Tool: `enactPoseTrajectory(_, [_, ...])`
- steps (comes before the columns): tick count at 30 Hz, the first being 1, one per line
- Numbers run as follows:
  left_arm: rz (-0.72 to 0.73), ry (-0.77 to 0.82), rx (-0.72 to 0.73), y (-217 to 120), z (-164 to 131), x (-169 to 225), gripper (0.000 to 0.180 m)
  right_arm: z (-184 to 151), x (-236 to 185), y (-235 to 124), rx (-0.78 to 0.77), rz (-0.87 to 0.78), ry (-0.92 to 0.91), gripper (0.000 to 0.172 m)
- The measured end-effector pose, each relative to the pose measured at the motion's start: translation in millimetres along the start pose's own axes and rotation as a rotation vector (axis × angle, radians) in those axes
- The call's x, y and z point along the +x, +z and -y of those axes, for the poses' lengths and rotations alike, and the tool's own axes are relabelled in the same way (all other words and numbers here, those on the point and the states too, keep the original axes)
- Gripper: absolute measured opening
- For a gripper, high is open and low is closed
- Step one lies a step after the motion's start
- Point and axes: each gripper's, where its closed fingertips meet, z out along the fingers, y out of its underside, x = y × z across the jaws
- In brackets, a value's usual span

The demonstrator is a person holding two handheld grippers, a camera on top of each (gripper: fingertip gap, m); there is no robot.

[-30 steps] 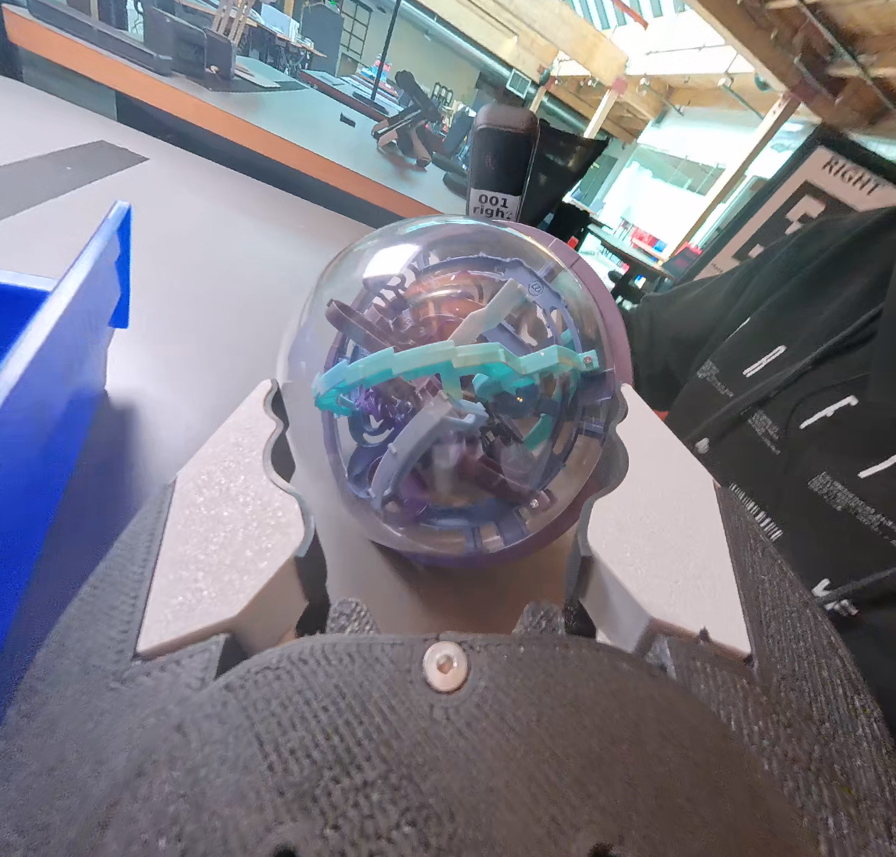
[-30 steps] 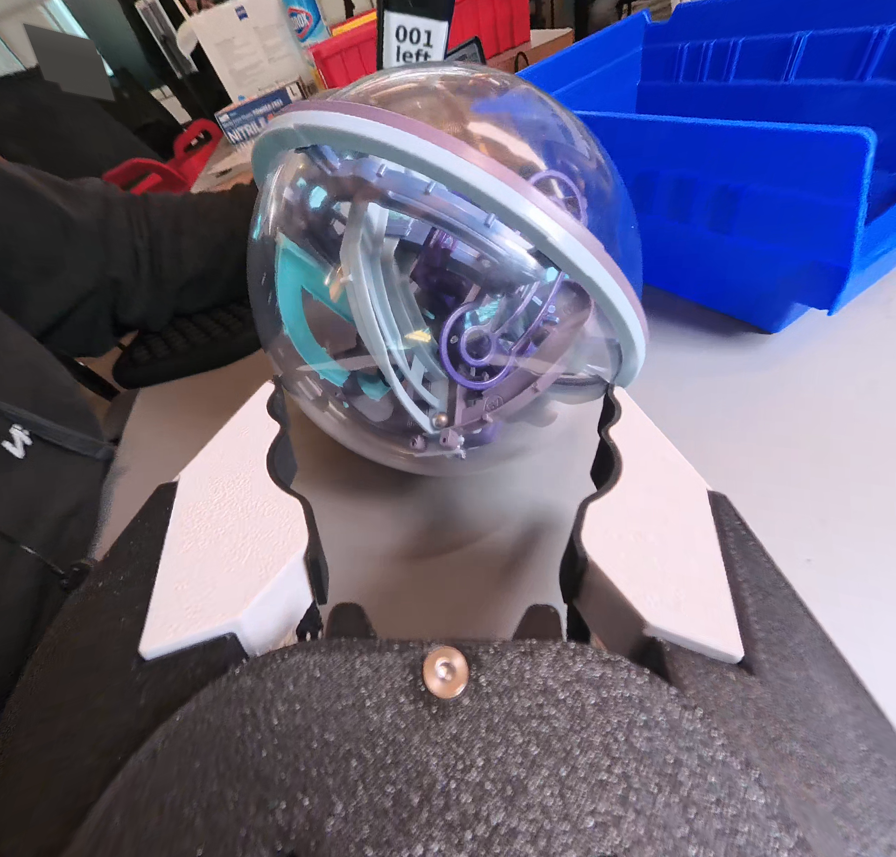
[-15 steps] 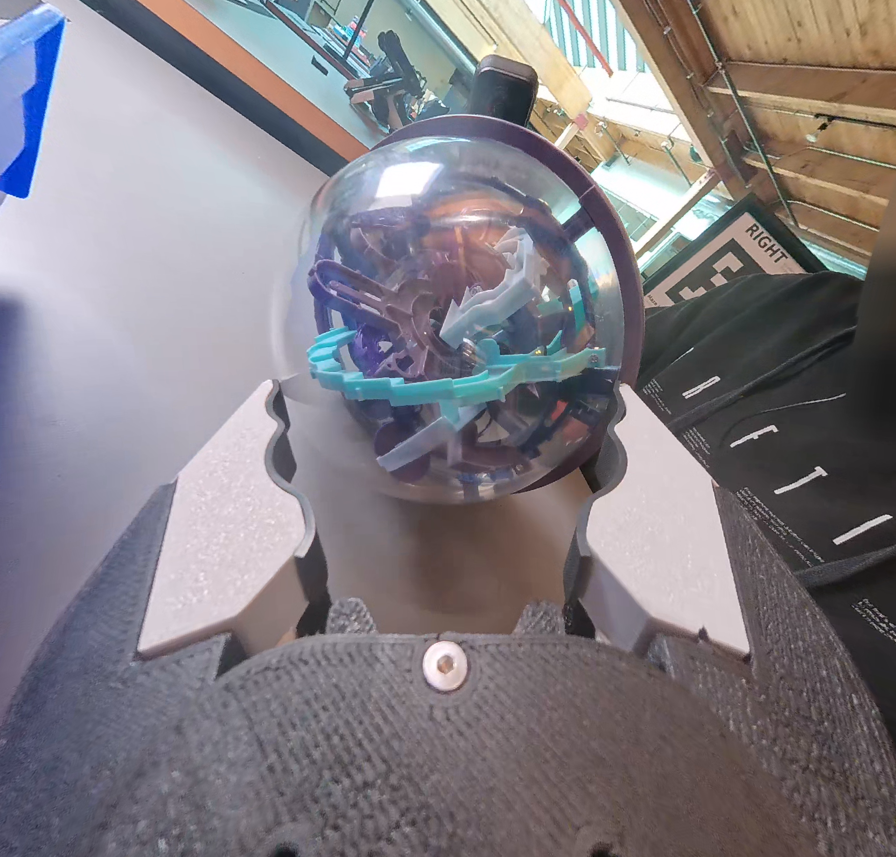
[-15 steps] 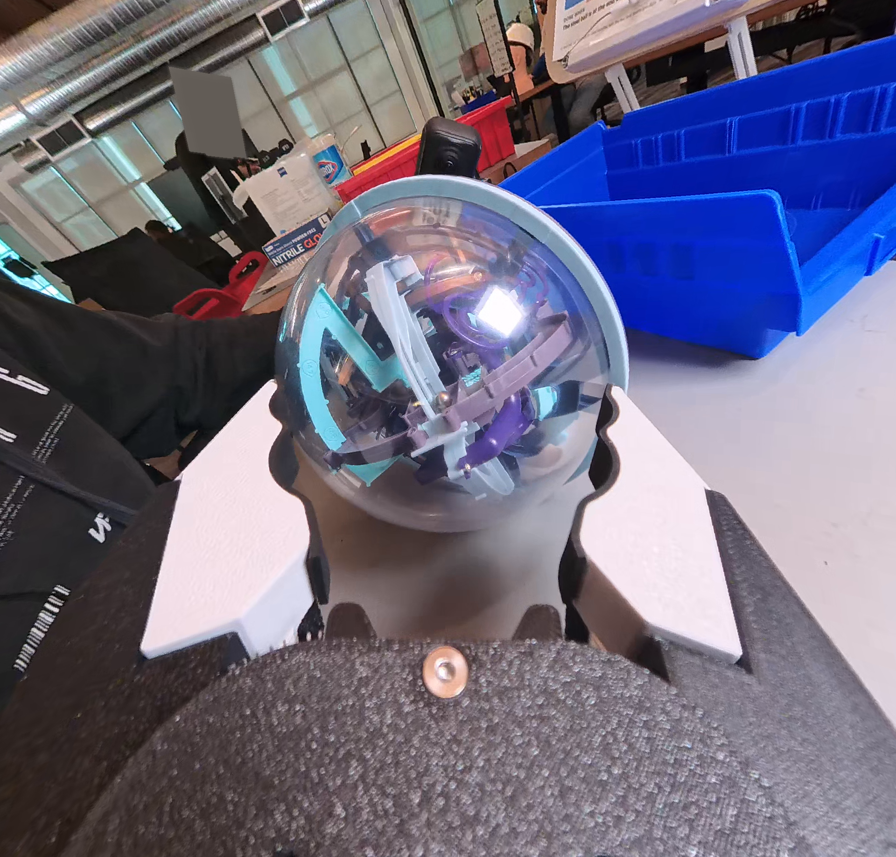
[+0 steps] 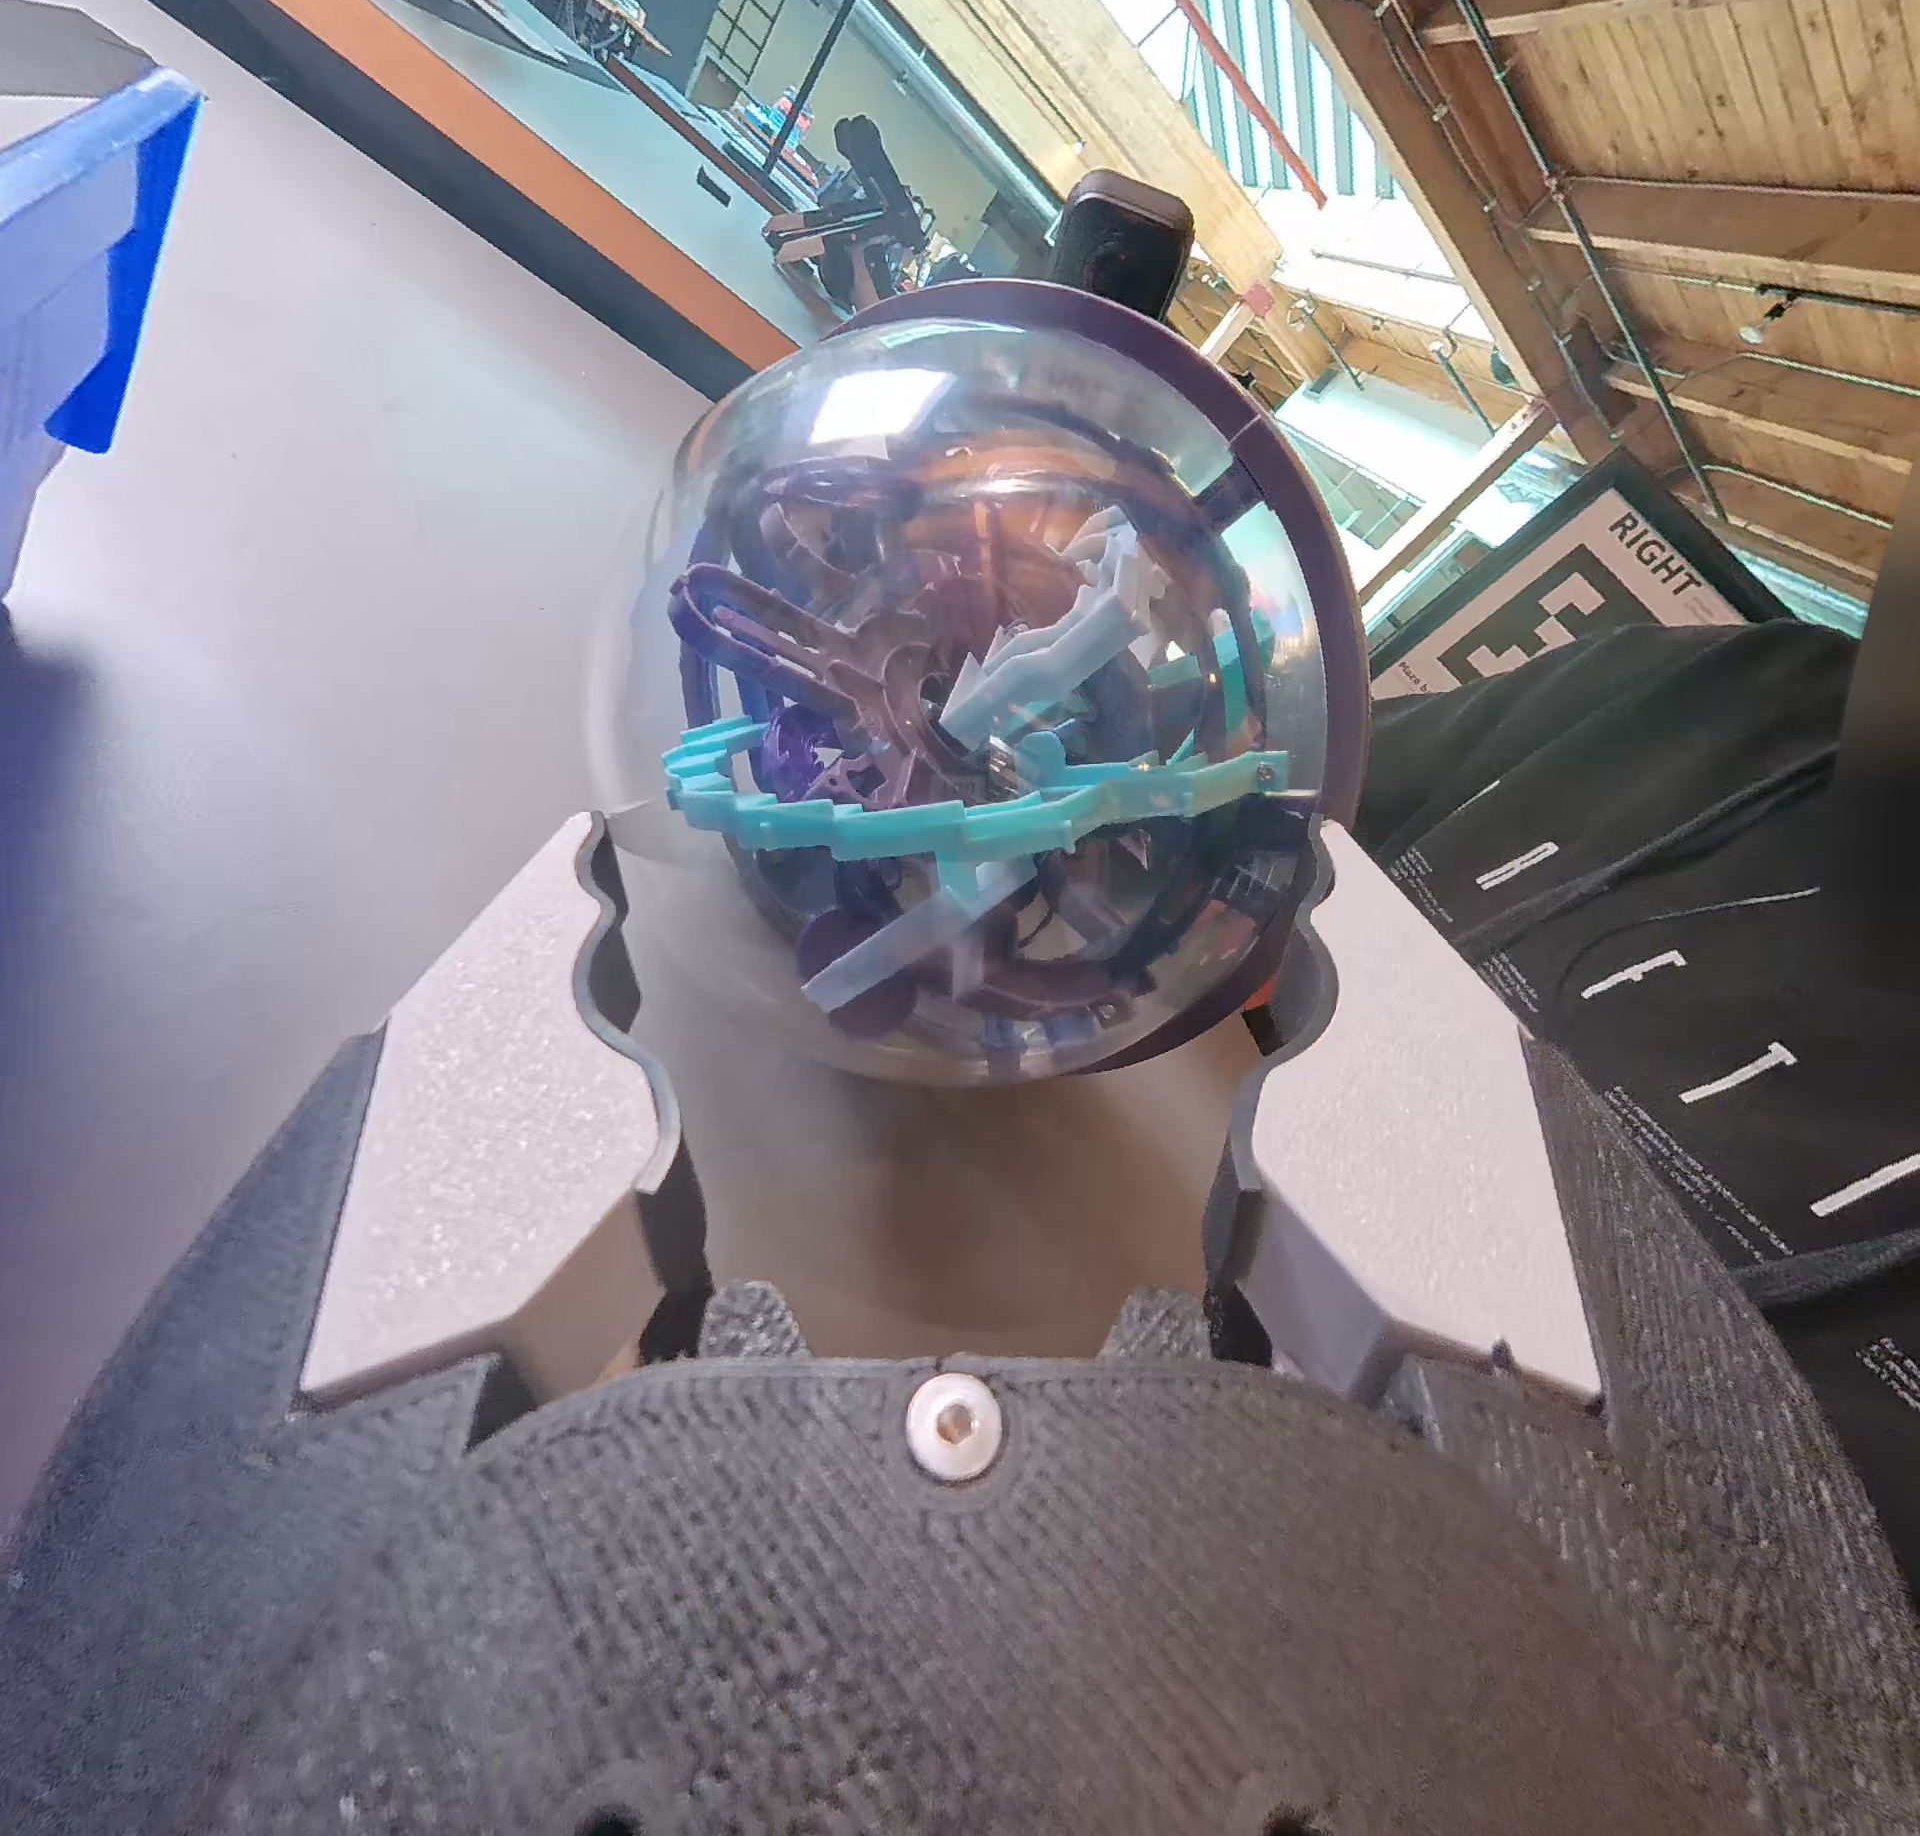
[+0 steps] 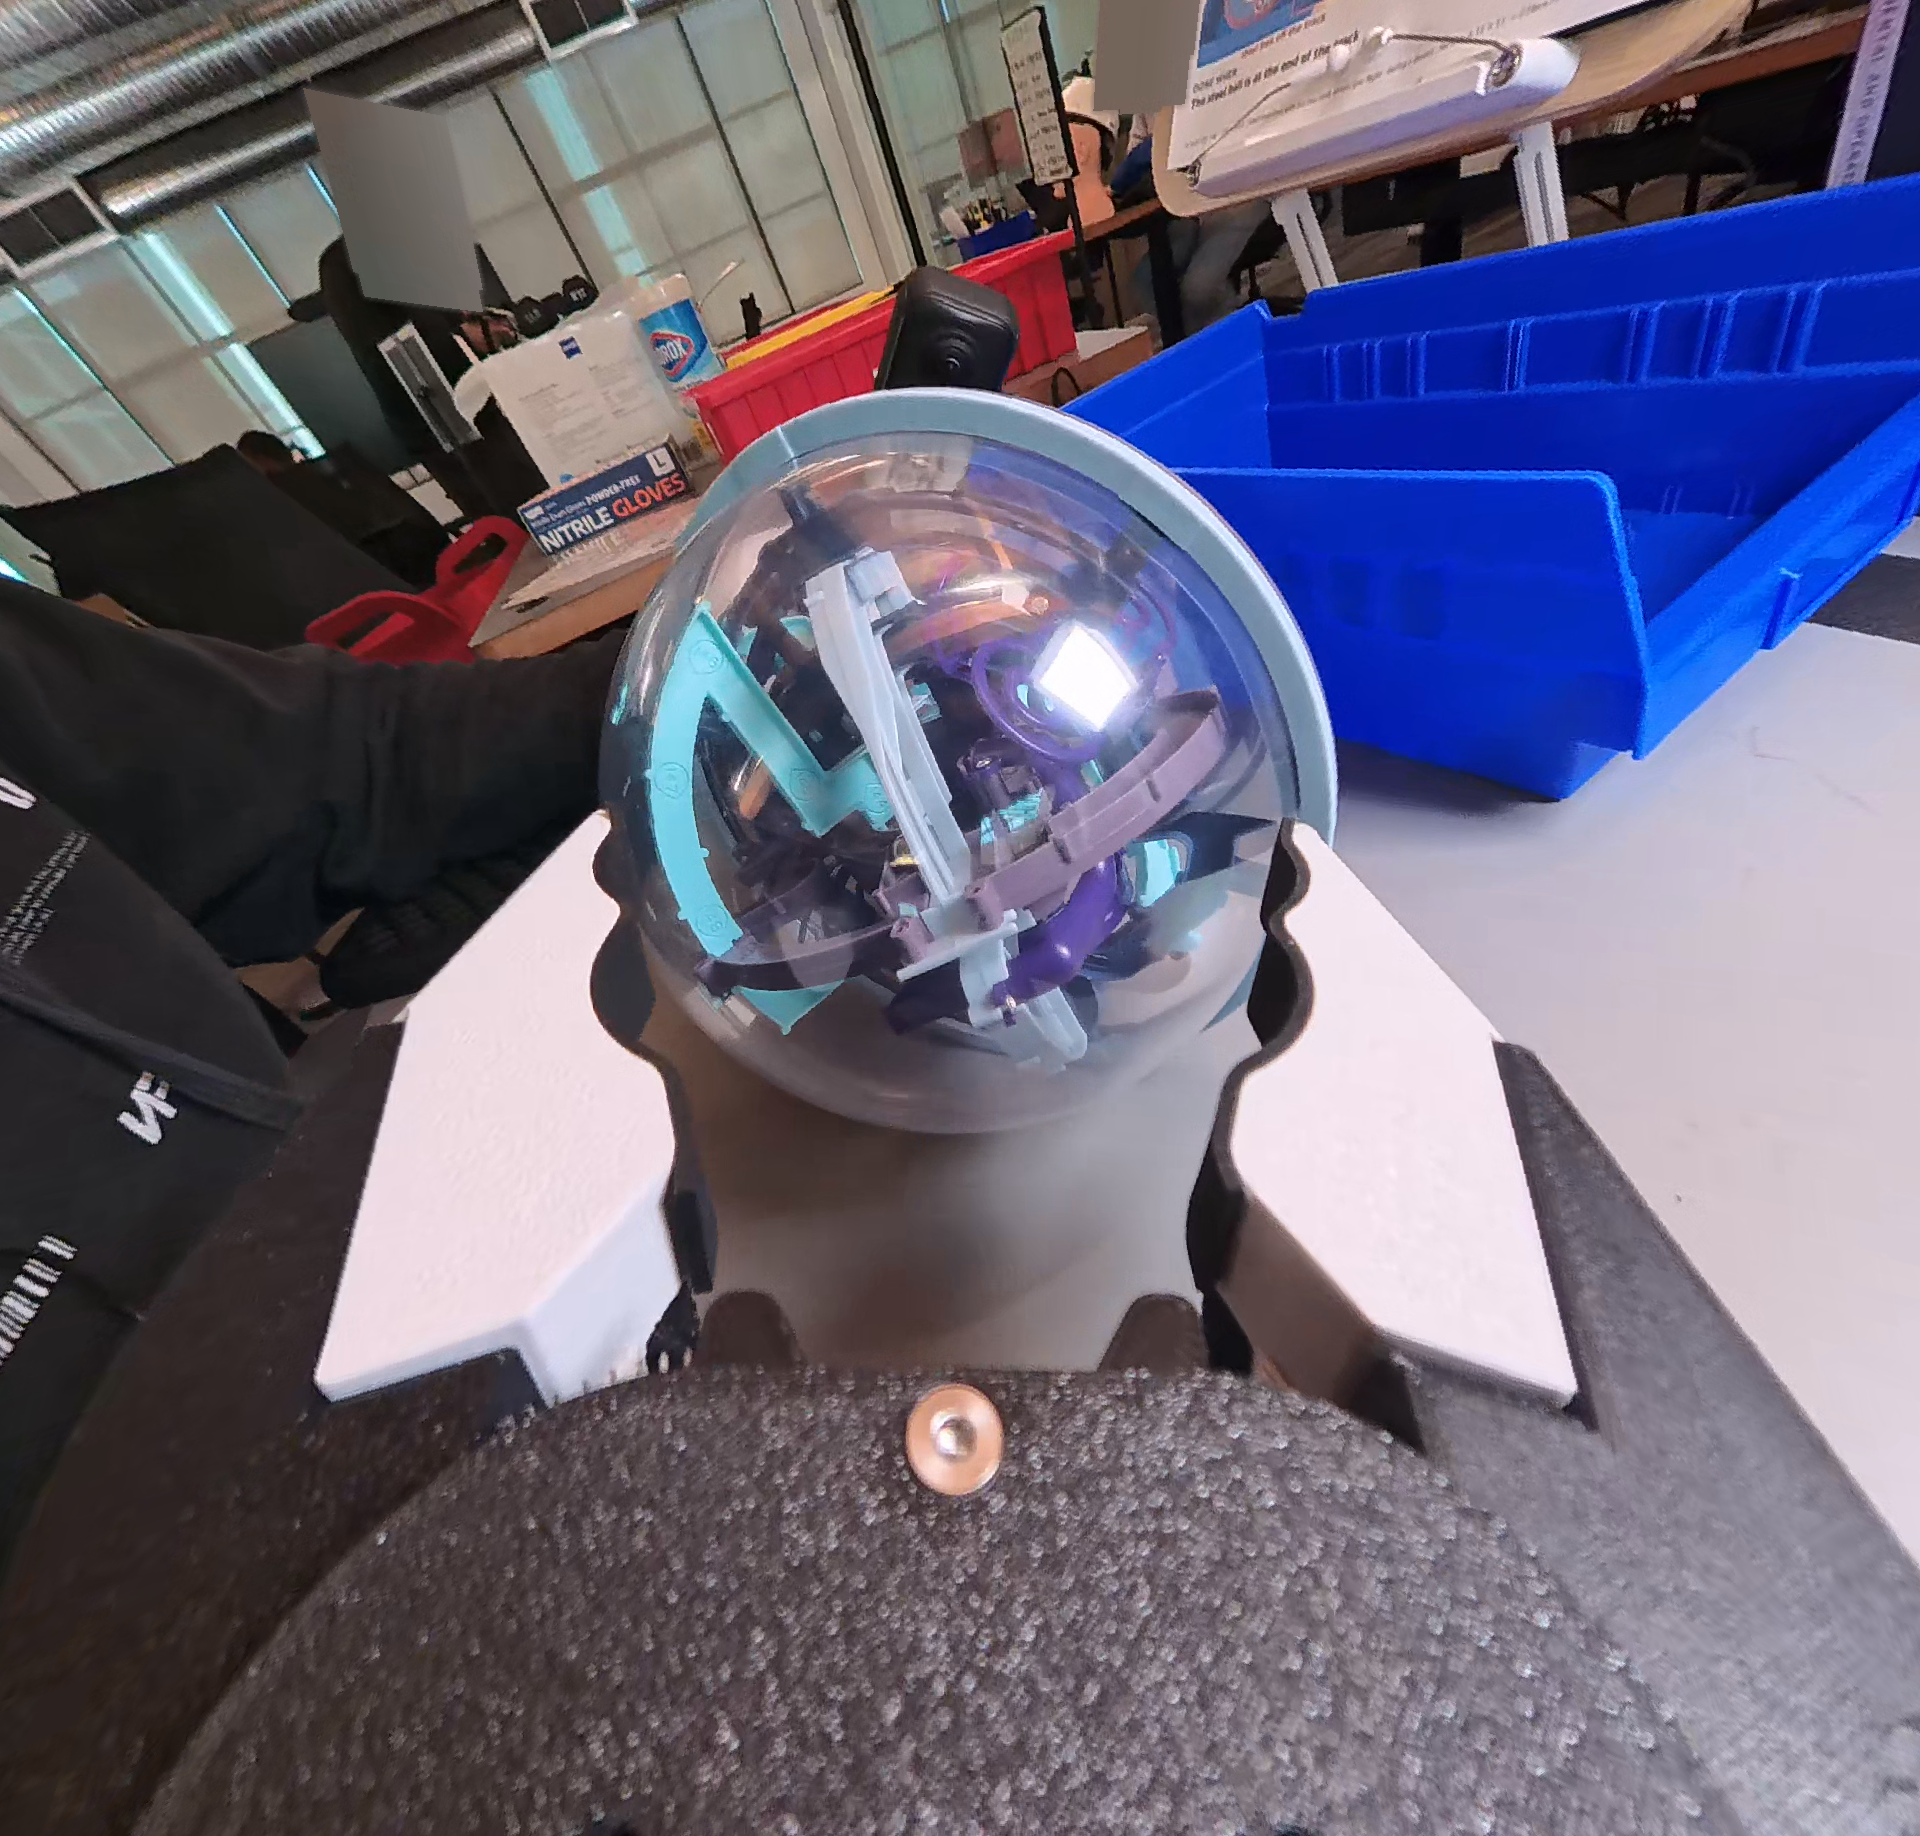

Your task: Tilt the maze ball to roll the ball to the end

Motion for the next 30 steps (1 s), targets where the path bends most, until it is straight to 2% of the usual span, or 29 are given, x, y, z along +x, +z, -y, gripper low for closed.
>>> enactPoseTrajectory(7, [0.004,-0.015,0.012,0,1,0,0.124,0,0,-3,-0.007,-0.002,-0.014,0.115])
enactPoseTrajectory(10, [0.004,-0.027,0.021,0,3,-1,0.123,-2,-2,-9,-0.039,-0.011,-0.089,0.109])
enactPoseTrajectory(14, [0.011,-0.042,0.031,1,5,-2,0.123,-16,-1,-8,-0.124,-0.057,-0.218,0.115])
enactPoseTrajectory(22, [0.086,0.062,0.08,-2,21,2,0.117,-34,4,-2,-0.215,-0.087,-0.276,0.117])
enactPoseTrajectory(30, [0.116,0.106,0.084,-1,23,3,0.118,-39,6,1,-0.228,-0.089,-0.281,0.117])
